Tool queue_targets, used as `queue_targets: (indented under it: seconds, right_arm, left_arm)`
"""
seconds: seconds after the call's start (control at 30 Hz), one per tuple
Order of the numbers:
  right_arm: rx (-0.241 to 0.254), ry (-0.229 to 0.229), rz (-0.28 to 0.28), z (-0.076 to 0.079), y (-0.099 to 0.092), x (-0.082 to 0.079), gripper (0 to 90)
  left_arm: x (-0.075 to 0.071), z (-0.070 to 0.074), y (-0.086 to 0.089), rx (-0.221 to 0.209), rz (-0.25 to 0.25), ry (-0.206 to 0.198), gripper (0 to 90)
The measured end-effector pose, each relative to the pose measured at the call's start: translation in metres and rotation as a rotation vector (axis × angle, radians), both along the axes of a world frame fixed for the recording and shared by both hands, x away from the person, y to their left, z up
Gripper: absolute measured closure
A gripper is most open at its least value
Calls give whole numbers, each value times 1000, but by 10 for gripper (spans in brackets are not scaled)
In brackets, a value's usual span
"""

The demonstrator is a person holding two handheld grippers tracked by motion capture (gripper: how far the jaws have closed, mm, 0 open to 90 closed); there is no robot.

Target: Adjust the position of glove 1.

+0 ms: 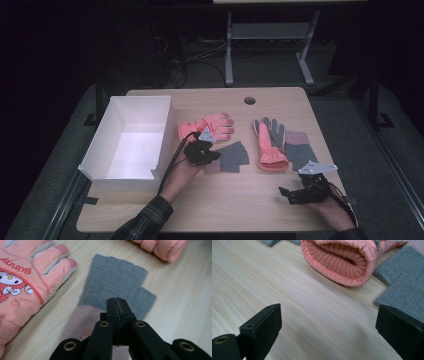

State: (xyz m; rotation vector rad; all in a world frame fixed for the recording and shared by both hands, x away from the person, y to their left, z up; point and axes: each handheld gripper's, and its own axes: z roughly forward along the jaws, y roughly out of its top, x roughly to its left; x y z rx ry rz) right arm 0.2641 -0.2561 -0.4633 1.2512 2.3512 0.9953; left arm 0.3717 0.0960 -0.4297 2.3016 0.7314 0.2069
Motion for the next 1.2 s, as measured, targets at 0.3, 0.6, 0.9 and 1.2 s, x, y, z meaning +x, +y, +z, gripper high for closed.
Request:
queue_targets:
  seconds: [0.3, 0.6, 0.9, 1.2]
  right_arm:
    - [0, 1, 2, -1, 0, 0, 64]
    - [3, 1, 7, -2, 0, 1, 65]
    - [1, -1, 10, -2, -1, 1, 65]
    - [-1, 4, 3, -2, -1, 0, 66]
  left_arm:
    - [17, -13, 0, 39, 35, 20, 898]
    - [12, -18, 0, 58, -5, 47, 899]
    - [-5, -15, 2, 65, -59, 79, 898]
    - [-27, -14, 2, 68, -125, 114, 898]
